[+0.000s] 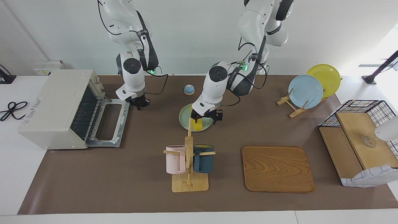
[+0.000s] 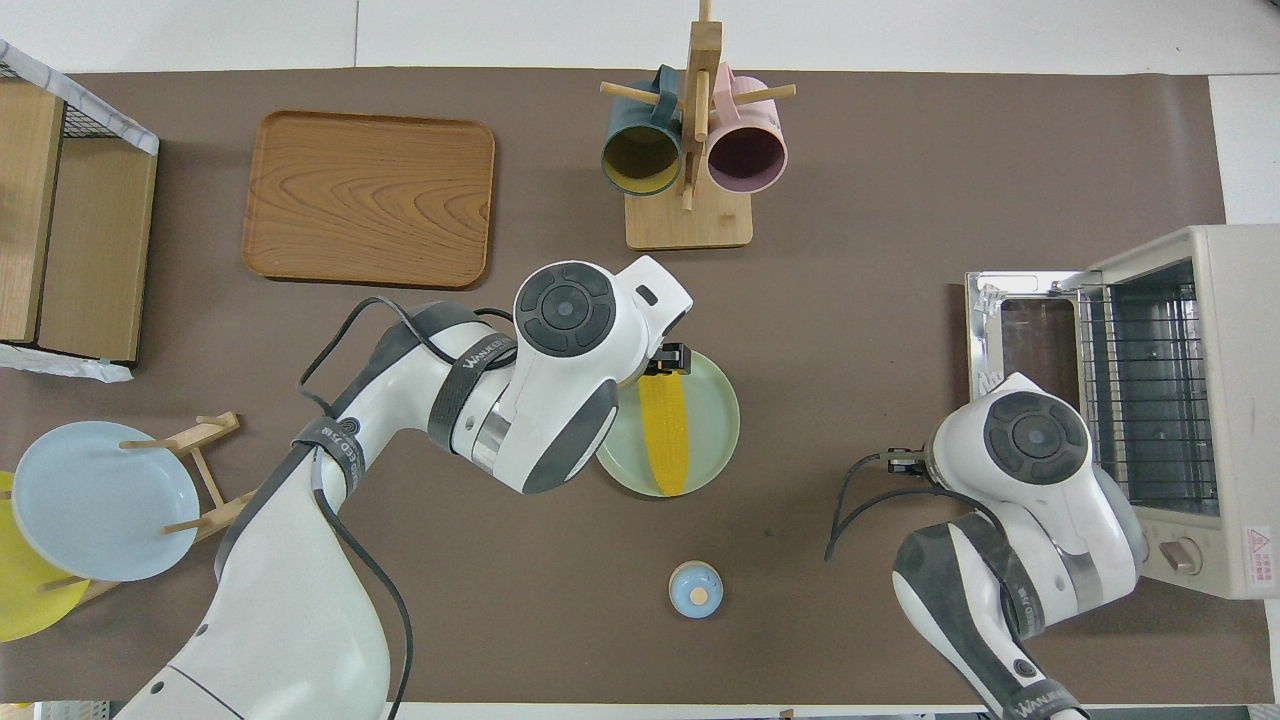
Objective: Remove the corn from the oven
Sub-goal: 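Grasp the yellow corn with the left gripper while the right gripper withdraws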
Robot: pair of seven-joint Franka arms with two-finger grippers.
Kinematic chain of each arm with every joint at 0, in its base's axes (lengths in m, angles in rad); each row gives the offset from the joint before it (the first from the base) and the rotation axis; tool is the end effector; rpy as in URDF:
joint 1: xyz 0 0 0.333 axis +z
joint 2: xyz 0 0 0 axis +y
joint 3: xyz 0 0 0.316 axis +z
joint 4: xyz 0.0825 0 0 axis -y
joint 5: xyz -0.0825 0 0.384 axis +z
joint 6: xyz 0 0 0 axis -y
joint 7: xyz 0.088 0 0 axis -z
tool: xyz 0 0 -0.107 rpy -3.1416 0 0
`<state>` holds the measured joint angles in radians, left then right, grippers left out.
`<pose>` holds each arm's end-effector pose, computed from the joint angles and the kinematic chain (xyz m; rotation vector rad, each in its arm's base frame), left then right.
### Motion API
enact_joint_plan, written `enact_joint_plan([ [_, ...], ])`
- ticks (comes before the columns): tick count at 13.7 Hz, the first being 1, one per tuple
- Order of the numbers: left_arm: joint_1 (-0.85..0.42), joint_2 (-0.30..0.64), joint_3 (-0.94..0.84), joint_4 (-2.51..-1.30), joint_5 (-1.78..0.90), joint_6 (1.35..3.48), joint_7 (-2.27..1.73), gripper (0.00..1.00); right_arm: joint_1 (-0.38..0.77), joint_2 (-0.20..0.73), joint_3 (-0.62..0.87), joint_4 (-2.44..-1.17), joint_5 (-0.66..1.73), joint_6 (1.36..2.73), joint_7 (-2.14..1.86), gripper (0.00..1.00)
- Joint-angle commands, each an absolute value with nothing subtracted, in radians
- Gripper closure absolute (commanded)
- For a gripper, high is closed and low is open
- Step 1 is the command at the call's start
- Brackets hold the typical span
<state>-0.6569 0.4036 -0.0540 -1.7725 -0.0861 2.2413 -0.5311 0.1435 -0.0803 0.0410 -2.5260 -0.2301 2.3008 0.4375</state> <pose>0.4986 -0.4287 0.3400 3.0244 -0.1869 0.0010 0.4319 0.0755 0.2945 2.9365 -0.1280 -0.1293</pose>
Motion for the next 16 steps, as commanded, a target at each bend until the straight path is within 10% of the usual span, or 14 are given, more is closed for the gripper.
enact_joint_plan([
  [1,-0.686,0.414,-0.038,-1.773,-0.103,2.253,-0.535,0.0,0.094,-0.101,0.049,-2.554,-0.282,2.312,0.451,1.0],
  [12,-0.747,0.407,-0.038,-1.87,-0.123,2.351,-0.557,0.03,0.054,-0.11,0.048,-2.573,-0.374,2.295,0.448,1.0],
  [14,-0.75,0.405,-0.038,-1.876,-0.123,2.359,-0.563,0.66,0.058,-0.109,0.048,-2.563,-0.406,2.26,0.451,1.0],
  [16,-0.752,0.403,-0.038,-1.876,-0.123,2.35,-0.568,0.99,0.061,-0.106,0.051,-2.528,-0.455,2.199,0.488,1.0],
])
